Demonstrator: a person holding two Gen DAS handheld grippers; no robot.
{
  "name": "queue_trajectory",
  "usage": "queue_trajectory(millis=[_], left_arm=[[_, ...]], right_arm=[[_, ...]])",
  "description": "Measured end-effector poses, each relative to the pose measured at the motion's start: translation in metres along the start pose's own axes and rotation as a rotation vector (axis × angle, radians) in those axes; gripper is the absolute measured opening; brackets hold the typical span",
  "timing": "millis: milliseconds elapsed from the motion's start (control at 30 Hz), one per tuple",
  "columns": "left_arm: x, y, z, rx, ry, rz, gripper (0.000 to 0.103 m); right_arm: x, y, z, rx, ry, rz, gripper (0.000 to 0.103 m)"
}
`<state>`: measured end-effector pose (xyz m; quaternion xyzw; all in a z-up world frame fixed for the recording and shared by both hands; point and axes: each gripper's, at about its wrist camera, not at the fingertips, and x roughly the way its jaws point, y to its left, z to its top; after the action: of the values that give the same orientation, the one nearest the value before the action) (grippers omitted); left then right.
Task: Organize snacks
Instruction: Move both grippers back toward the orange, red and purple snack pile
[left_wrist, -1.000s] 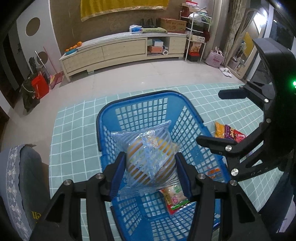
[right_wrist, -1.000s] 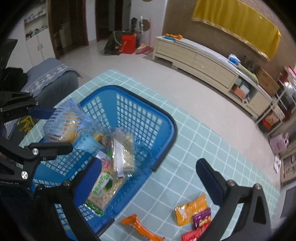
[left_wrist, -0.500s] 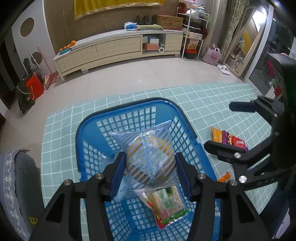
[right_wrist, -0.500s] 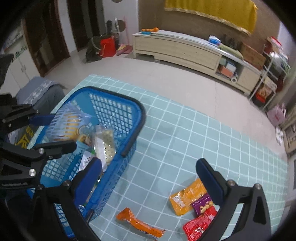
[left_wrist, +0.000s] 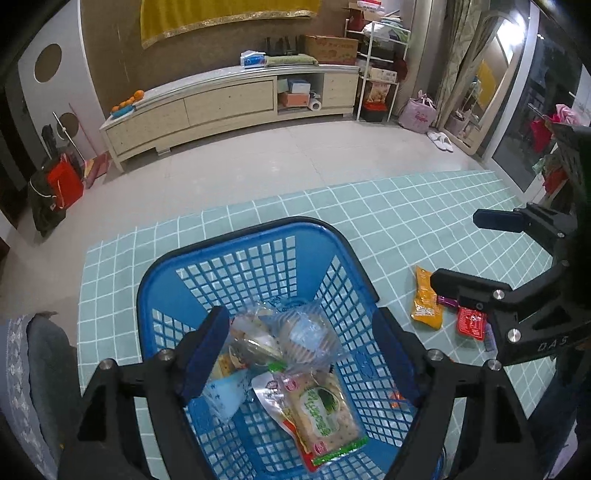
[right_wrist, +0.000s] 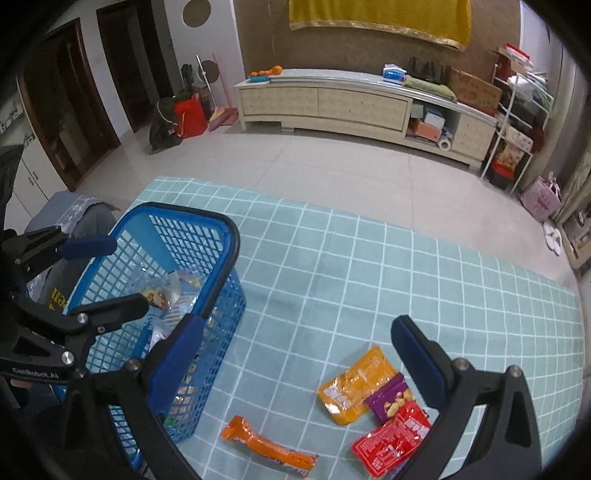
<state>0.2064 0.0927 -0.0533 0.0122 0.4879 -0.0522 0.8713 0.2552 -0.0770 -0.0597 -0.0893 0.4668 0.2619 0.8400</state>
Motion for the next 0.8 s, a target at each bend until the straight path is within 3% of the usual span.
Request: queue_trajectory(millis=[367,800], left_arm=[[-0.043,-0.027,-0.01,0.026,-0.051,-0.013,0.078],[-0.084,-0.088,-0.026,0.096,-0.102,-0.054,0.081]], right_arm=[[-0.046,-0.002,-0.018,0.031,-0.019,-0.001,0.103],[-0.12,-0.025,-0.054,0.069,-0.071,-0.041,0.103]])
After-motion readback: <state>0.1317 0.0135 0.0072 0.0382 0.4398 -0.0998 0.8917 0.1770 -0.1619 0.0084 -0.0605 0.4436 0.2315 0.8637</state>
